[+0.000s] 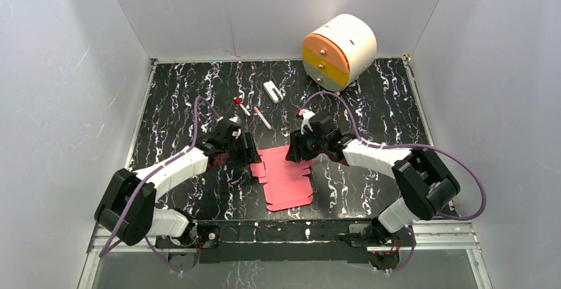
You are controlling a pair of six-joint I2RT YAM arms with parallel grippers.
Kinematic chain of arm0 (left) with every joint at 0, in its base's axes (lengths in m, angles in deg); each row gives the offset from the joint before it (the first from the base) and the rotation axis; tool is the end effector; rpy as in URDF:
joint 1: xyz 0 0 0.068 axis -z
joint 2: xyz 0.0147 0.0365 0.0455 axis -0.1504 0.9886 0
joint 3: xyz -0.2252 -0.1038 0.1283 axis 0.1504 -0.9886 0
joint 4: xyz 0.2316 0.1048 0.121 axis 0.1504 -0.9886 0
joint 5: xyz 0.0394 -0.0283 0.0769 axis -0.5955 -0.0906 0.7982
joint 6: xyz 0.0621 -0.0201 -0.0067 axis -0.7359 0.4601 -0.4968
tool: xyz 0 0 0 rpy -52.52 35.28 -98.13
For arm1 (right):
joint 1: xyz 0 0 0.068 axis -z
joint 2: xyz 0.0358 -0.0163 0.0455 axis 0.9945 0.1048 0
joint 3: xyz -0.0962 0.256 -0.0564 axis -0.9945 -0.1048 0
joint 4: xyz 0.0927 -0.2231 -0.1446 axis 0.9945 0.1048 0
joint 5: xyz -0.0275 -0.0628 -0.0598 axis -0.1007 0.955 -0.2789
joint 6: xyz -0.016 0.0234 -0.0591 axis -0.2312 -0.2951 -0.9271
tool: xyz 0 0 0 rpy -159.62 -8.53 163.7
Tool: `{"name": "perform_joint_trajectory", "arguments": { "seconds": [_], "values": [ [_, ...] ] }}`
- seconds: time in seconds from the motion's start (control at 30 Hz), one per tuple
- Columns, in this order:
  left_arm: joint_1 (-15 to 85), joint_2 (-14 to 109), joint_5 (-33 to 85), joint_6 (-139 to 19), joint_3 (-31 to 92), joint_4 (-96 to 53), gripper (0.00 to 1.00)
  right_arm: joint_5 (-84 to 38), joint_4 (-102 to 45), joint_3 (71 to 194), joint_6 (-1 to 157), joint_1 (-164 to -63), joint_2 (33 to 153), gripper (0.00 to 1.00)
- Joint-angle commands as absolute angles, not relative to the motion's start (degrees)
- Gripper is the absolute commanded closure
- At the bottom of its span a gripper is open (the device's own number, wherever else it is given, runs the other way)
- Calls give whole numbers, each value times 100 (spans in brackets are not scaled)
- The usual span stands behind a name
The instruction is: Fold the paper box
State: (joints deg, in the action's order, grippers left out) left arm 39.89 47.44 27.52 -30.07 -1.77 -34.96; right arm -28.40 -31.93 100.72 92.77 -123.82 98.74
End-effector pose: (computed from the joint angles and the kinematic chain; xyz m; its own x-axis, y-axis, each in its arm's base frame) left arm 0.2448 -0.1558 0.1777 -0.8569 -0.2469 -0.4526 0.0255 0.8565 -0.5155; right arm 0.2507 0.2244 0.1675 -0.7353 -0.1512 -0.6607 -0.5269 0.7407 0.4169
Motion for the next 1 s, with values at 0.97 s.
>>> {"name": "perform_joint_trajectory", "arguments": {
  "seconds": [0.97],
  "values": [
    [4130, 5297, 1641, -2762, 407, -2915, 73, -2907, -5489, 9105, 10112, -12482, 10447, 50]
  ]
}}
